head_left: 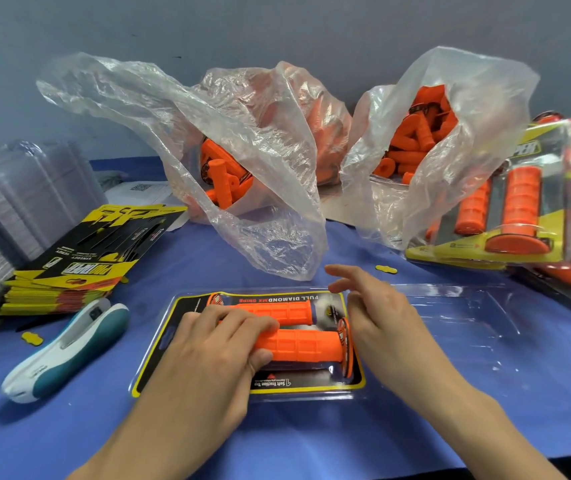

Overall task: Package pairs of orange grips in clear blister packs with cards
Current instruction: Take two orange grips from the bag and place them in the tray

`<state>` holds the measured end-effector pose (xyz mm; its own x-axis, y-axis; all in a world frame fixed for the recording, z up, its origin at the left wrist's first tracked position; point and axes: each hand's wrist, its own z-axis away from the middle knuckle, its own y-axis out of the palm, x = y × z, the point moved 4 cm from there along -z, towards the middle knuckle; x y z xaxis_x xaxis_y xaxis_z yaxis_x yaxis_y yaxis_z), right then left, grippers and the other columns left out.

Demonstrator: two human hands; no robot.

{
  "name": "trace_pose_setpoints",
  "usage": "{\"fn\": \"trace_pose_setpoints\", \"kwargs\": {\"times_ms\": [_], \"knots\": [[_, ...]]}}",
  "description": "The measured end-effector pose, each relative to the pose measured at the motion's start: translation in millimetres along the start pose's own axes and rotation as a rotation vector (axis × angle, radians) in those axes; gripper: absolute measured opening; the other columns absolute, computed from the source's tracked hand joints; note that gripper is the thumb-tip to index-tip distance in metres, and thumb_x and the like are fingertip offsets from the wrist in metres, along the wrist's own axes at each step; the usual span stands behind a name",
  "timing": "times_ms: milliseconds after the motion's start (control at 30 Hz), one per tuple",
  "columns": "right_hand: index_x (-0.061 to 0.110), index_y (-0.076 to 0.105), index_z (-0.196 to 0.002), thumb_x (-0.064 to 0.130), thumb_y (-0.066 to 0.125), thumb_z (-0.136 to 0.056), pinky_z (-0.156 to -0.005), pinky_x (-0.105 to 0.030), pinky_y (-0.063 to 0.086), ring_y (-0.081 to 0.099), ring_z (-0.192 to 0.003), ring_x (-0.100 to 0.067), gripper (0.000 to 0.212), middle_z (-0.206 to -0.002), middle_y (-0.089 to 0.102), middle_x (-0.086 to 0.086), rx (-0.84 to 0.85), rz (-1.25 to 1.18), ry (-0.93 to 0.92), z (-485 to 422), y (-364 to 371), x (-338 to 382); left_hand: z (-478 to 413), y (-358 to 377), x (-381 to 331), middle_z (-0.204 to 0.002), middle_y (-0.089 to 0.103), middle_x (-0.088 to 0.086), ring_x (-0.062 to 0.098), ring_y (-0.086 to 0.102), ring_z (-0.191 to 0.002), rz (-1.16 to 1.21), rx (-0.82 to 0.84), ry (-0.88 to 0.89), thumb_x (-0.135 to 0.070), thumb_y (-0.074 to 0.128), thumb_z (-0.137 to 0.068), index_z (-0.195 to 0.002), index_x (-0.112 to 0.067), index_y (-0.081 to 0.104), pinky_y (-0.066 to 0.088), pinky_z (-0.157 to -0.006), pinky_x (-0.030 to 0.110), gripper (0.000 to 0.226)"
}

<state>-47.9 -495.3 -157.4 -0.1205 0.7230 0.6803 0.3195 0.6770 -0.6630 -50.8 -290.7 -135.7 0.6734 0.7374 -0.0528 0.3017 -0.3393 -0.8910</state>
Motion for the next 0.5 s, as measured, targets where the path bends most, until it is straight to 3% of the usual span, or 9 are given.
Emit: {"fn": "trace_pose_setpoints", "kwargs": {"times_ms": [500], "knots": [[0.030,0.059,-0.124,0.007,0.043,-0.094,-0.101,-0.037,0.036,0.048,-0.109,-0.019,0.041,-0.113,0.064,0.009,0.043,0.194,-0.040,4.9,-1.3,5.1,8.8,5.3,6.0,-0.107,0.066,-0.017,0.011,0.058,-0.098,0.033,0.025,0.069,-0.043,0.051,-0.090,-0.110,-0.027,0.068,0.038,-0.084,0.029,0.031]]}}
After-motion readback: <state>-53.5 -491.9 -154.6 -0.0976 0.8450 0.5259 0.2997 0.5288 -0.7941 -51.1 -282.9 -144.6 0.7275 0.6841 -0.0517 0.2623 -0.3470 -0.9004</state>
